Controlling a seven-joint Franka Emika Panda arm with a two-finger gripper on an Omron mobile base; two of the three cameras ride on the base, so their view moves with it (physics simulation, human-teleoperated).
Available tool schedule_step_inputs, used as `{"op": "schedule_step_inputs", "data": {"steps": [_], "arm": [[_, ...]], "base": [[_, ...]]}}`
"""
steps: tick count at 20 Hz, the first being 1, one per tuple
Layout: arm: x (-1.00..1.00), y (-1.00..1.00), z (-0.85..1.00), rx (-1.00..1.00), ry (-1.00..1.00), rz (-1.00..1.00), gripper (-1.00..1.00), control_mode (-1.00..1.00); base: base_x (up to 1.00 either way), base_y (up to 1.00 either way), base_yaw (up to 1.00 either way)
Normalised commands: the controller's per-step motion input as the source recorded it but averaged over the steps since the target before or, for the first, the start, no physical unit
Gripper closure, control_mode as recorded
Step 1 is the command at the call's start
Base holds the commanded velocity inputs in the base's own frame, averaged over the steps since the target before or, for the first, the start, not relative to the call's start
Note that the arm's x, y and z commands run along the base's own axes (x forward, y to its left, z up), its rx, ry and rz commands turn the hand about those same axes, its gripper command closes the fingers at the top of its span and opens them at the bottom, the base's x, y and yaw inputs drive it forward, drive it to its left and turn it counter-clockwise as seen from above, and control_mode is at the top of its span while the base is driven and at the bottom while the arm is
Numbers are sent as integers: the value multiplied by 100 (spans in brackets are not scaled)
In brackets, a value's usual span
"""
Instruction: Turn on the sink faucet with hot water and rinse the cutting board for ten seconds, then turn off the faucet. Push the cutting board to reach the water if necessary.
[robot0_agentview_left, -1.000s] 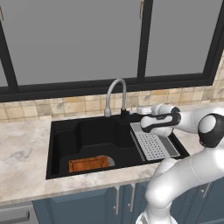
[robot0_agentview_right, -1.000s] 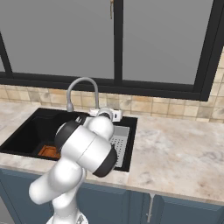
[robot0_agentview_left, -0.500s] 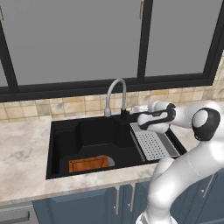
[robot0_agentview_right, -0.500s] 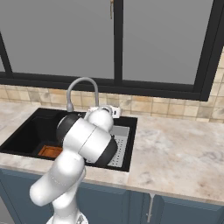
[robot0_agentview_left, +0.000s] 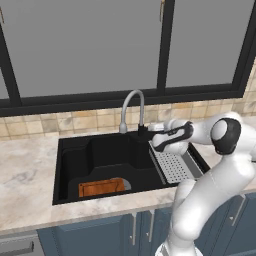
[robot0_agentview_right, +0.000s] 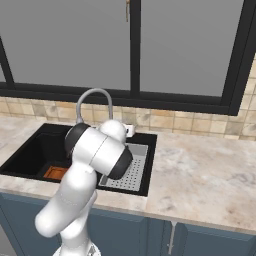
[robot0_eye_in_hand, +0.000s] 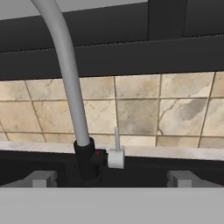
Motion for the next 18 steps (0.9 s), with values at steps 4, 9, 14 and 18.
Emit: {"op": "schedule_step_inputs", "data": {"steps": [4,9,14,18], "arm": [[0,0,-22,0,-1,0,-100,-100],[1,0,-15,0,-4,0,-100,-100],[12,0,-6,0,-4,0,-100,-100],[28,-5,-1,0,-1,0,-100,-100]], "base": [[0,0,0],[0,0,0],[0,0,0],[0,0,0]]}}
